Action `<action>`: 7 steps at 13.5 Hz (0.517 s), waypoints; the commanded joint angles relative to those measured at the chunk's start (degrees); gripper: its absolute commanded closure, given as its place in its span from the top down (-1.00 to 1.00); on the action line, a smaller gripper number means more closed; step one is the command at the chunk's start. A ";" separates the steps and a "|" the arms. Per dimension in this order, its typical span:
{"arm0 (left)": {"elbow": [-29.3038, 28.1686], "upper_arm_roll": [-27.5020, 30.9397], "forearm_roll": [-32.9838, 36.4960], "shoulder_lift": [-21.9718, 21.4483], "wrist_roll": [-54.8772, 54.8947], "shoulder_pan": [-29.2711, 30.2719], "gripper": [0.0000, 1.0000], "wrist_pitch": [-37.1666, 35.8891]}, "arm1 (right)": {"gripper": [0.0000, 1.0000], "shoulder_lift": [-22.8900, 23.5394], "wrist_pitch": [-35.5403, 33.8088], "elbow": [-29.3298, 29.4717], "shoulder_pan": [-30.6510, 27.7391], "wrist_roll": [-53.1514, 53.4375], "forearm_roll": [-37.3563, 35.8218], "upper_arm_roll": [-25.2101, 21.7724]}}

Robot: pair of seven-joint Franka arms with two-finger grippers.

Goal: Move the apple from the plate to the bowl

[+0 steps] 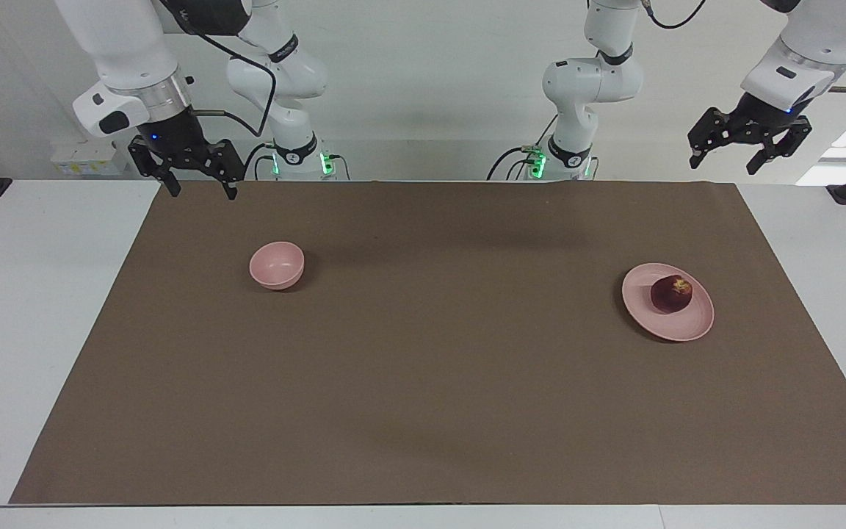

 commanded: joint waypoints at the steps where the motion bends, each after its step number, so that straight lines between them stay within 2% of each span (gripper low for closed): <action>1: -2.06 0.35 -0.19 -1.65 0.17 -0.47 1.00 1.80 | 1.00 -1.25 -1.65 -0.91 -0.38 -1.17 -0.13 0.09; 4: -3.73 0.52 -0.19 -1.39 0.70 0.06 1.00 6.54 | 1.00 -2.56 -1.57 -2.74 -0.56 -1.78 -0.05 0.00; 7: -9.16 0.97 -0.28 -1.56 1.84 1.71 1.00 13.30 | 1.00 -3.19 0.97 -5.74 -0.03 -0.82 1.87 0.09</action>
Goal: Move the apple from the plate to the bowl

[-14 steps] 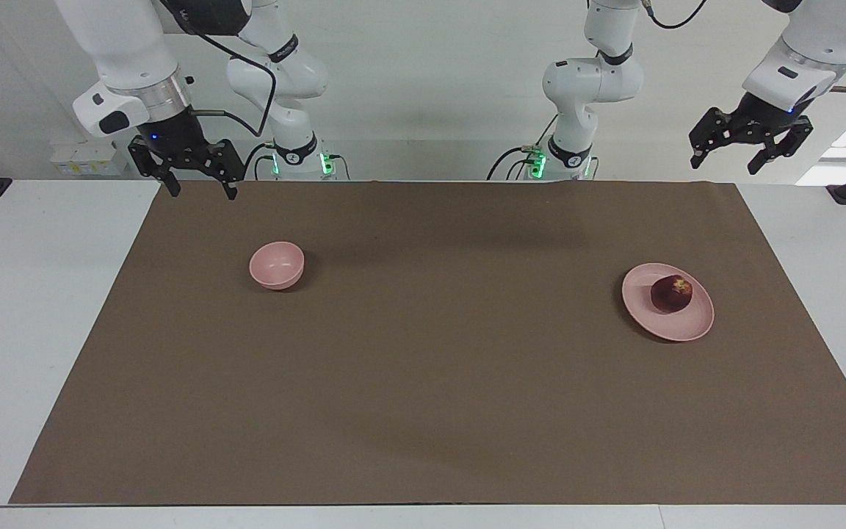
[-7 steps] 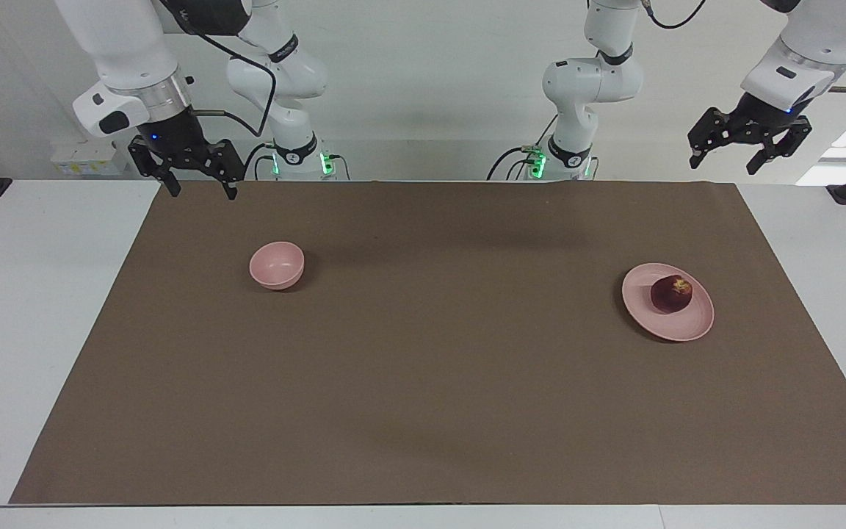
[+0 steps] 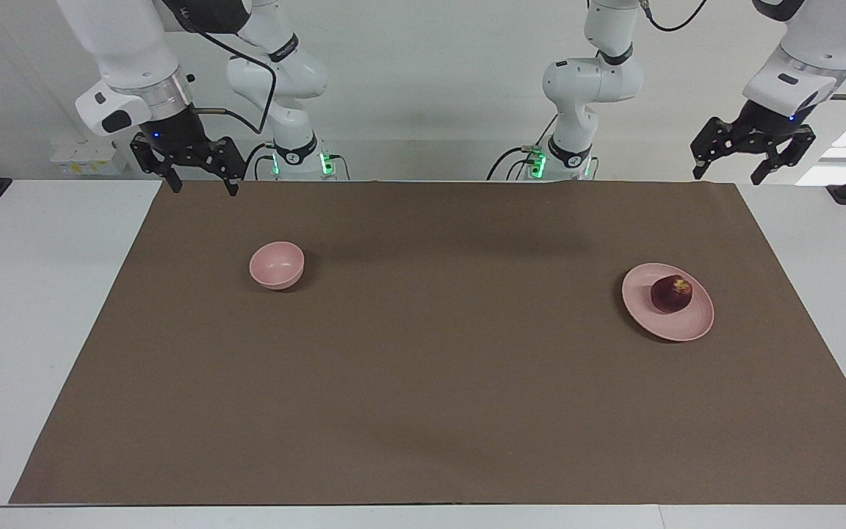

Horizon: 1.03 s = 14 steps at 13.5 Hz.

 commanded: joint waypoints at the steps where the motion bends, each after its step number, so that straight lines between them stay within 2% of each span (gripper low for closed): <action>1: -6.97 0.34 -0.37 -1.59 3.13 1.89 1.00 6.78 | 1.00 -1.53 3.62 -4.31 0.09 -0.12 2.54 0.04; 3: -11.27 0.34 -0.37 -1.33 6.91 3.20 1.00 11.70 | 1.00 -0.66 5.83 -5.46 0.79 1.90 2.81 0.56; 7: -20.76 0.34 -3.27 -0.71 7.10 4.35 1.00 24.70 | 1.00 3.65 9.25 -5.46 2.72 8.05 5.96 0.74; 12: -25.96 0.34 -3.89 6.22 7.19 4.61 1.00 35.18 | 1.00 10.41 15.14 -5.55 7.28 16.31 6.59 0.83; 14: -29.64 0.34 -3.89 7.55 7.28 4.62 1.00 41.57 | 1.00 12.96 17.60 -5.46 8.95 18.77 6.59 0.83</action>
